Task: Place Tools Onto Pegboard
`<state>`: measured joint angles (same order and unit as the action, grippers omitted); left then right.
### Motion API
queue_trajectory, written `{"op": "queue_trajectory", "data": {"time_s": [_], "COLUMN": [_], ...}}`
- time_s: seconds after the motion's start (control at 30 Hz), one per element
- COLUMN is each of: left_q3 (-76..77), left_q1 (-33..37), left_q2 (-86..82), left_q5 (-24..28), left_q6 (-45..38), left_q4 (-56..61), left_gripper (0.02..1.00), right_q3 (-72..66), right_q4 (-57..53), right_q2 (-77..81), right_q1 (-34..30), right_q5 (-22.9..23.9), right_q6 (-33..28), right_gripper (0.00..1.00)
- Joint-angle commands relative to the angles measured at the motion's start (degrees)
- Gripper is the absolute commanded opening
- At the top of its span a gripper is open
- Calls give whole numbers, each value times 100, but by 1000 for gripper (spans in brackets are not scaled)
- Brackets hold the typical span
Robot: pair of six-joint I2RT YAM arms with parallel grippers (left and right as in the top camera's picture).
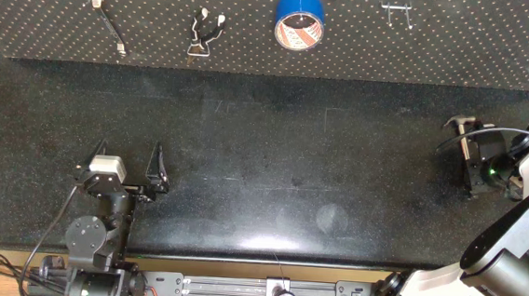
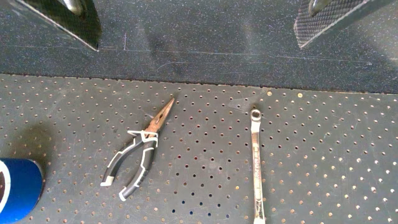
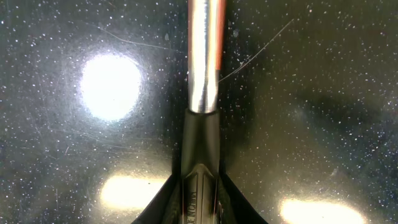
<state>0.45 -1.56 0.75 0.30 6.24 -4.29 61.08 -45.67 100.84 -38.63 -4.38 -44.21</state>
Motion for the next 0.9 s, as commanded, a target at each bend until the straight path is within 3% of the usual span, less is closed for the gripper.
{"op": "queue_trajectory", "data": {"time_s": [0.03,0.5,0.63,0.9], "left_q3": [-13,-13,-13,-13], "left_q1": [37,37,37,37], "left_q2": [-57,-57,-57,-57], "left_q5": [42,42,42,42], "left_q6": [-52,-55,-55,-55], "left_q4": [-42,-44,-42,-42], "left_gripper": [996,996,996,993], "right_q3": [-9,-9,-9,-9], "right_q4": [-74,-72,-70,-94], "right_q2": [76,74,74,-118], "right_q1": [-17,-17,-17,-15], "right_q5": [-59,-63,-85,-393], "right_q6": [-114,-114,-111,-46], "right_gripper": [130,123,82,75]}}
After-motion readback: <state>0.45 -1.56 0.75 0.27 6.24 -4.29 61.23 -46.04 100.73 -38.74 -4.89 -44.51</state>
